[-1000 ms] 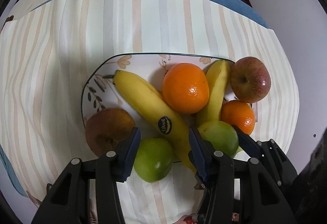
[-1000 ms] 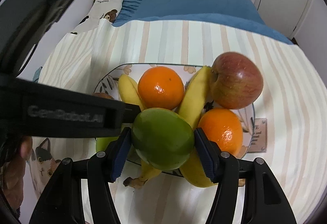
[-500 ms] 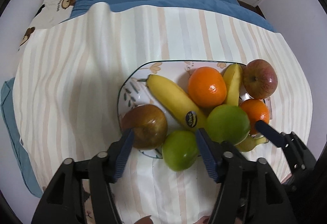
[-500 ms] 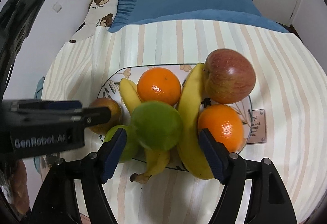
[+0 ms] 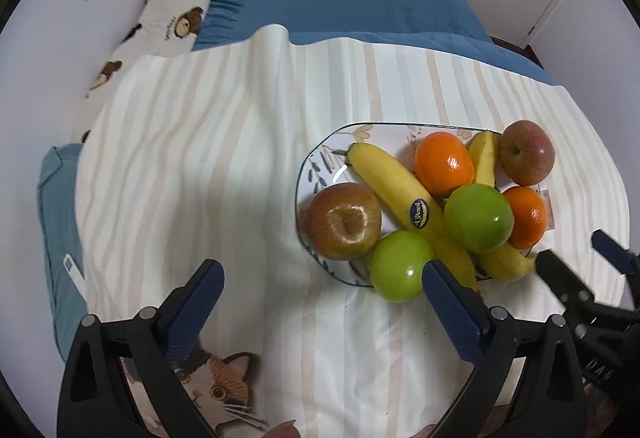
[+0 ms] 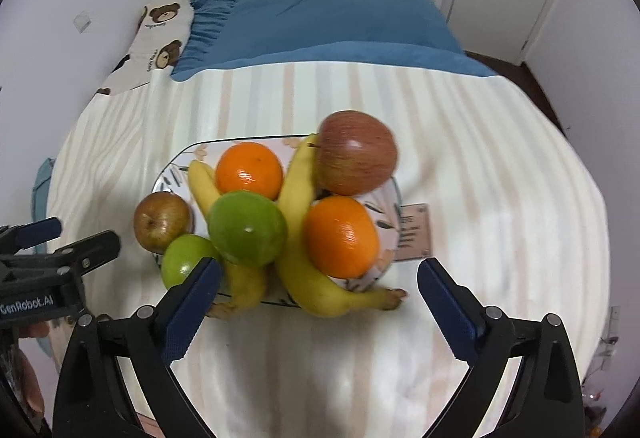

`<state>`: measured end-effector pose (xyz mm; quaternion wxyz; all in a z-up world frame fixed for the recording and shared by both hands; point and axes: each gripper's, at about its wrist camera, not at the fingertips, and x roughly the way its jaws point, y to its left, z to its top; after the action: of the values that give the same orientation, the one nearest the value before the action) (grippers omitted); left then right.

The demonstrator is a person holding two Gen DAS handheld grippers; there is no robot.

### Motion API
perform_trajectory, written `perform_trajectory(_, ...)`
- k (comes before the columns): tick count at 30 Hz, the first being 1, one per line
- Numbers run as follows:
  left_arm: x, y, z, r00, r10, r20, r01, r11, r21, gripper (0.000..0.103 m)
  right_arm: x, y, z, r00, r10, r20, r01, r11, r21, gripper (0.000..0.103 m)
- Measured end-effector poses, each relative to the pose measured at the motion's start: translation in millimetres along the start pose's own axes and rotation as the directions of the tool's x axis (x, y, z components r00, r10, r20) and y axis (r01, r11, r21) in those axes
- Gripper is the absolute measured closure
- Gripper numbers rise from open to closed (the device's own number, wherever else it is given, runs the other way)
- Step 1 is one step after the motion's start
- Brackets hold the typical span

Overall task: Organize fruits
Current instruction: 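Move both tools back toward the red cherry tomatoes on the pink edge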

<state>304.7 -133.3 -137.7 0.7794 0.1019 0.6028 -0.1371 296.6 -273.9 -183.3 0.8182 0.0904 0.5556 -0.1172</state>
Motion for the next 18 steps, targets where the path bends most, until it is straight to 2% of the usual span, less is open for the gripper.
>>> perform_trajectory(6,-14,1,-16,0.999,0.010,0.038,-0.009,1.000,-0.019,0.002,-19,-5,-6,0.999,-0.047,0.025,0.047,0.999,0.008,0.002)
perform_trajectory(12,-39,-7,-28,0.995,0.015,0.094,-0.014,1.000,-0.011,0.002,-42,-6,-13,0.998,-0.039,0.058,0.038,0.999,0.023,0.002)
perform_trajectory(18,-76,-14,-43,0.987,0.006,0.159,-0.005,1.000,-0.006,0.002,-82,-9,-20,0.993,-0.031,0.118,0.028,0.999,0.030,0.002)
